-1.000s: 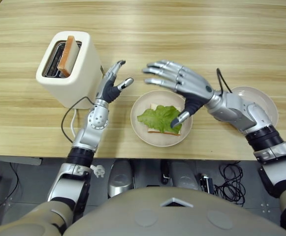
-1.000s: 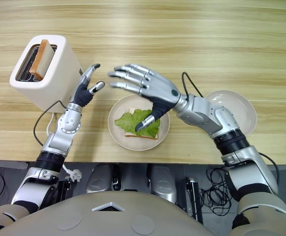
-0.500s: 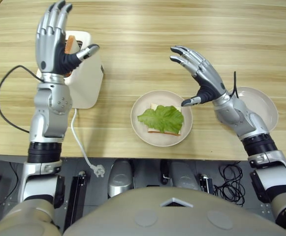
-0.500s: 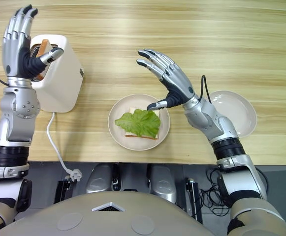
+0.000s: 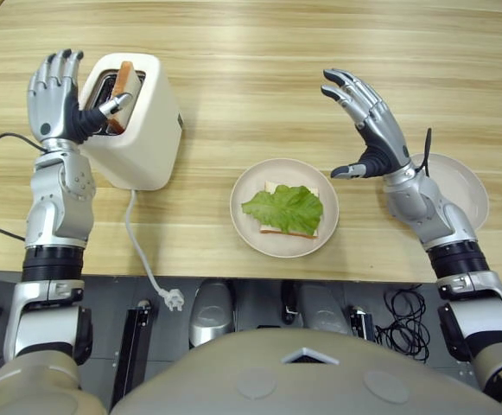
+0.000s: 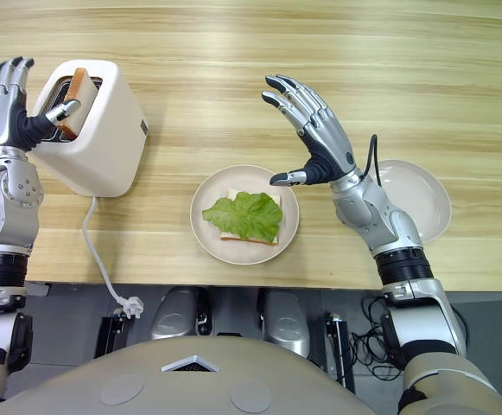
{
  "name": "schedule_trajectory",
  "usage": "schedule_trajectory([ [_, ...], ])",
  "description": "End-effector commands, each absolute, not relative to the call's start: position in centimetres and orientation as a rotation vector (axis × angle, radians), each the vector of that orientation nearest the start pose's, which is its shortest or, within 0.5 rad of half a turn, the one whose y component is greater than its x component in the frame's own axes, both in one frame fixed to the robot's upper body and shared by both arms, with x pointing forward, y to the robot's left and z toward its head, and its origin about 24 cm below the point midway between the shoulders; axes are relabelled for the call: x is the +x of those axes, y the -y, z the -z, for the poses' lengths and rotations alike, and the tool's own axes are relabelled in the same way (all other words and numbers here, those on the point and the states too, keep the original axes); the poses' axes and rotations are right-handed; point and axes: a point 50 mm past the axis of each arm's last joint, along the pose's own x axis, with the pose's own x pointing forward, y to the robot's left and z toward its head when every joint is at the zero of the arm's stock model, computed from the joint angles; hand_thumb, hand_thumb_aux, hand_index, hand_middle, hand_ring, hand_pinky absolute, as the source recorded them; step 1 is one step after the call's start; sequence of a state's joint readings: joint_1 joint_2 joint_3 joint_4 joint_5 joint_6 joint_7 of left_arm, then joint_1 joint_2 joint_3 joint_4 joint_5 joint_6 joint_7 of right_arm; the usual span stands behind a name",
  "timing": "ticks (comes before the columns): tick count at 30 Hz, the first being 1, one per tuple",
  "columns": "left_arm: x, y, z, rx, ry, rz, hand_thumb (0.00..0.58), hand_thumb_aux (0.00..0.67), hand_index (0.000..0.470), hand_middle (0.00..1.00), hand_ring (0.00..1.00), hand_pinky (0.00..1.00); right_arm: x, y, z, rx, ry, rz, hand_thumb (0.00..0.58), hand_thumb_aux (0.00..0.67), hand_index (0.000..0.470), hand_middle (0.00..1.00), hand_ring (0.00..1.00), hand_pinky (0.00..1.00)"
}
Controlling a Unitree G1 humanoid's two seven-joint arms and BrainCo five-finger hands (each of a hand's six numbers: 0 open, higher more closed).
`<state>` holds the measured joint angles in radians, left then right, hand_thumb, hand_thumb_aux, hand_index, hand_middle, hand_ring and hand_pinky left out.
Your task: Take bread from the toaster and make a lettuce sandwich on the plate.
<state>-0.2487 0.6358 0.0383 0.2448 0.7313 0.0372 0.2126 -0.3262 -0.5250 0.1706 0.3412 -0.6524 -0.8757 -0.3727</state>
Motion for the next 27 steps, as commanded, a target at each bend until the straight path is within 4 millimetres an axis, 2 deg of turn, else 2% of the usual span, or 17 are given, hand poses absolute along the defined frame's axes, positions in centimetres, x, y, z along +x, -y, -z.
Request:
schedule_trajectory([
  [1, 29.2, -29.2, -10.4, 1.329, 0.007, -0.289, 0.000, 0.000, 0.000, 0.00, 0.00, 0.00, 27.7, 16.9, -11.3, -0.926, 0.910, -0.285, 0.000, 0.000, 0.000, 0.00, 0.00, 0.00],
  [3, 29.1, -29.0, -10.0, 1.321, -0.010, -0.260, 0.000, 0.000, 0.000, 0.00, 0.00, 0.00, 27.6, 16.9, -11.2, -0.926, 0.910, -0.287, 0.000, 0.000, 0.000, 0.00, 0.00, 0.00],
  [4, 29.1, -28.8, -9.8, 1.323, -0.016, -0.242, 0.040, 0.024, 0.016, 0.00, 0.00, 0.00, 27.6, 16.9, -11.2, -0.925, 0.909, -0.287, 0.000, 0.000, 0.000, 0.00, 0.00, 0.00],
  [6, 29.1, -28.6, -9.5, 1.331, -0.030, -0.211, 0.216, 0.139, 0.096, 0.00, 0.00, 0.00, 27.6, 16.9, -11.1, -0.924, 0.907, -0.285, 0.000, 0.000, 0.000, 0.00, 0.00, 0.00],
  [7, 29.1, -28.5, -9.4, 1.333, -0.034, -0.203, 0.316, 0.218, 0.150, 0.00, 0.00, 0.00, 27.6, 16.9, -11.1, -0.923, 0.906, -0.285, 0.000, 0.000, 0.000, 0.00, 0.00, 0.00],
  [8, 29.1, -28.5, -9.3, 1.332, -0.037, -0.201, 0.316, 0.218, 0.150, 0.00, 0.00, 0.00, 27.6, 16.9, -11.1, -0.923, 0.905, -0.284, 0.000, 0.000, 0.000, 0.00, 0.00, 0.00],
  [9, 29.1, -28.5, -9.3, 1.331, -0.038, -0.201, 0.567, 0.570, 0.391, 0.00, 0.00, 0.00, 27.6, 16.9, -11.0, -0.923, 0.904, -0.285, 0.000, 0.000, 0.000, 0.00, 0.00, 0.00],
  [10, 29.2, -28.6, -9.3, 1.329, -0.036, -0.205, 0.580, 0.670, 0.460, 0.00, 0.00, 0.00, 27.6, 16.9, -11.0, -0.923, 0.901, -0.285, 0.000, 0.000, 0.000, 0.00, 0.00, 0.00],
  [17, 29.4, -28.6, -9.8, 1.333, 0.003, -0.245, 0.580, 0.670, 0.460, 0.00, 0.00, 0.00, 27.6, 16.9, -10.6, -0.928, 0.881, -0.288, 0.000, 0.000, 0.000, 0.00, 0.00, 0.00],
  [25, 29.7, -27.4, -11.3, 1.321, 0.148, -0.307, 0.580, 0.670, 0.460, 0.00, 0.00, 0.00, 27.9, 16.4, -10.0, -0.935, 0.868, -0.309, 0.000, 0.000, 0.000, 0.00, 0.00, 0.00],
  [27, 29.7, -27.2, -12.3, 1.313, 0.209, -0.337, 0.580, 0.670, 0.460, 0.00, 0.00, 0.00, 27.9, 16.3, -10.0, -0.935, 0.870, -0.311, 0.000, 0.000, 0.000, 0.00, 0.00, 0.00],
])
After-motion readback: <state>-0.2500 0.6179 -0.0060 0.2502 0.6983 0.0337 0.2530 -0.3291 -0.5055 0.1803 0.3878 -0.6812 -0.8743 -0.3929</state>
